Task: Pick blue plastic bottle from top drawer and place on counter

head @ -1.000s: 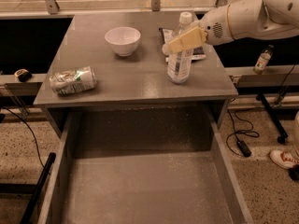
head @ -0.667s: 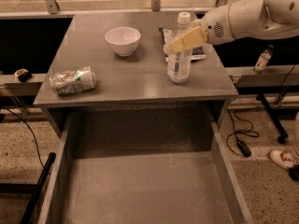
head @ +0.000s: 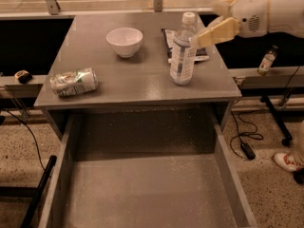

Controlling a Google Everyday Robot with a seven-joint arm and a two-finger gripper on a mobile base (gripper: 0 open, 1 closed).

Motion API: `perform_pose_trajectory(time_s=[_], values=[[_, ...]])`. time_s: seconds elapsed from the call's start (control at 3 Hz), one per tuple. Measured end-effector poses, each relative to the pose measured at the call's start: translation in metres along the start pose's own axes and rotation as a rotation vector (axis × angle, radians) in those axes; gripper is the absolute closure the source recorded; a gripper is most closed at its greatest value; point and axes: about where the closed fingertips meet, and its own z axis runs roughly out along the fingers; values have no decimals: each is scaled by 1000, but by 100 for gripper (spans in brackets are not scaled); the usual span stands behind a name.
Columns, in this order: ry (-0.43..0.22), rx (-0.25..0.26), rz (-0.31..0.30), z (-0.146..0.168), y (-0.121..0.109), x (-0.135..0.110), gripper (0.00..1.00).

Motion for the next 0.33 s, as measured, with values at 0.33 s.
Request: perform_pose_trajectory(time_s=[0.33], values=[[0,7,-84,-5,-1,-1,0]])
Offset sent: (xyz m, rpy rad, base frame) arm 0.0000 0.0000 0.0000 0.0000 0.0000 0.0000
